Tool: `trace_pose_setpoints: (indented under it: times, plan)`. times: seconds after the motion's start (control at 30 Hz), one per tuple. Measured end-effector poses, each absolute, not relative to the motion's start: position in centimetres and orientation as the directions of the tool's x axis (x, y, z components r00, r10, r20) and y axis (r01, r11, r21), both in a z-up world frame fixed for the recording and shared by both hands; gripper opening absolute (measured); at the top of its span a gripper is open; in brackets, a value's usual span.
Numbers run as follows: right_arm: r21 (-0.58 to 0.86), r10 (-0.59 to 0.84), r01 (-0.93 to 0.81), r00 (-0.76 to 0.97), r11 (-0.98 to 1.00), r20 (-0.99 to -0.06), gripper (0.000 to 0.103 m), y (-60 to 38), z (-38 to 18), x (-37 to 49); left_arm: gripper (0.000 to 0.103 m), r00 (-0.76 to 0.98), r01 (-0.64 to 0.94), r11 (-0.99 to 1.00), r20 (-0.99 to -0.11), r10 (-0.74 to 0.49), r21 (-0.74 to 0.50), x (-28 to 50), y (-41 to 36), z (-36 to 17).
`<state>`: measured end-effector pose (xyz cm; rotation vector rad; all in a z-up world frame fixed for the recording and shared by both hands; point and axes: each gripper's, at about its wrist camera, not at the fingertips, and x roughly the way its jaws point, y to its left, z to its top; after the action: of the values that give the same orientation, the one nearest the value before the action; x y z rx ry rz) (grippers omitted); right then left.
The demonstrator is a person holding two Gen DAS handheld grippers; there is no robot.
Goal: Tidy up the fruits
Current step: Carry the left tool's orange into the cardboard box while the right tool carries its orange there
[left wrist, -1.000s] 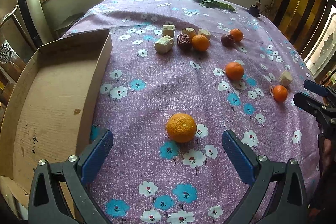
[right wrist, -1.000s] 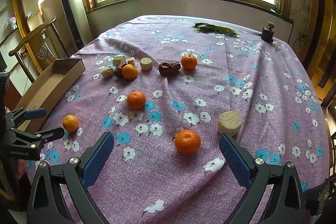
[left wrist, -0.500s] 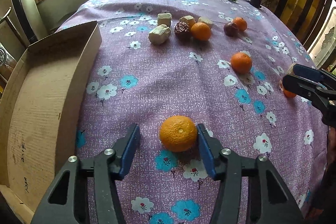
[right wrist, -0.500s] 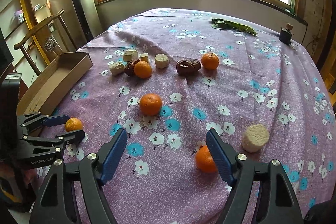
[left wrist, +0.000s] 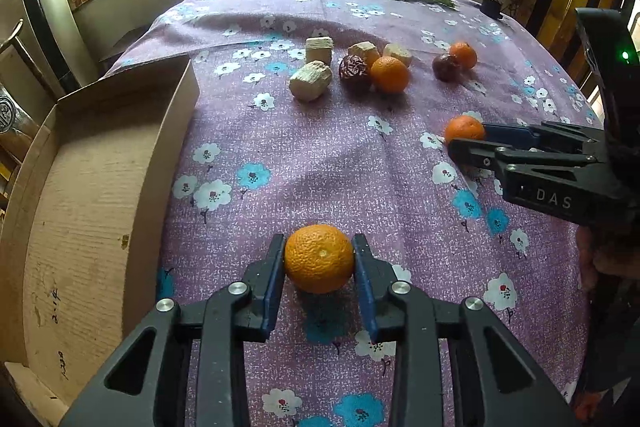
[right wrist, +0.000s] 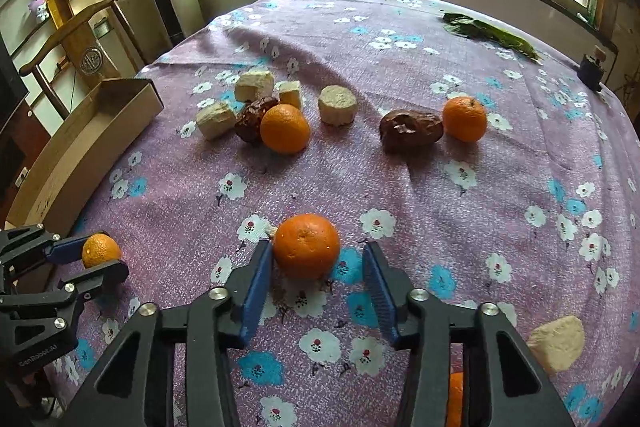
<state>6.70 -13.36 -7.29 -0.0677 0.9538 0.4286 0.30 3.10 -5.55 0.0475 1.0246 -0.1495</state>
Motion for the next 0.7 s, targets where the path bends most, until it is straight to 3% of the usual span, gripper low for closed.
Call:
trace_pose_setpoints:
  times: [0.07, 0.37, 0.7]
  plan:
    - [0.132, 0.328, -0.388, 0.496, 0.912, -0.804, 0.037, -13.2, -7.2, 6.7, 0.031, 0.514, 0.138, 0.990, -0.853, -0.095, -0.027, 0.4, 3.3, -5.2]
    - [0.191, 0.421, -0.439, 0.519, 0.878, -0.744, 0.037, -12.4, -3.4, 4.7, 0.031, 0.552, 0.083, 0.996, -0.831, -0.072, -0.032, 0.4, 6.7, -1.9]
    - [0.231, 0.567, -0.612, 0.438, 0.756, -0.698, 0.037, -3.2, -0.3, 5.0, 0.031, 0.553, -0.050, 0.999, -0.832, 0.045, 0.020, 2.5, 13.7, -0.4]
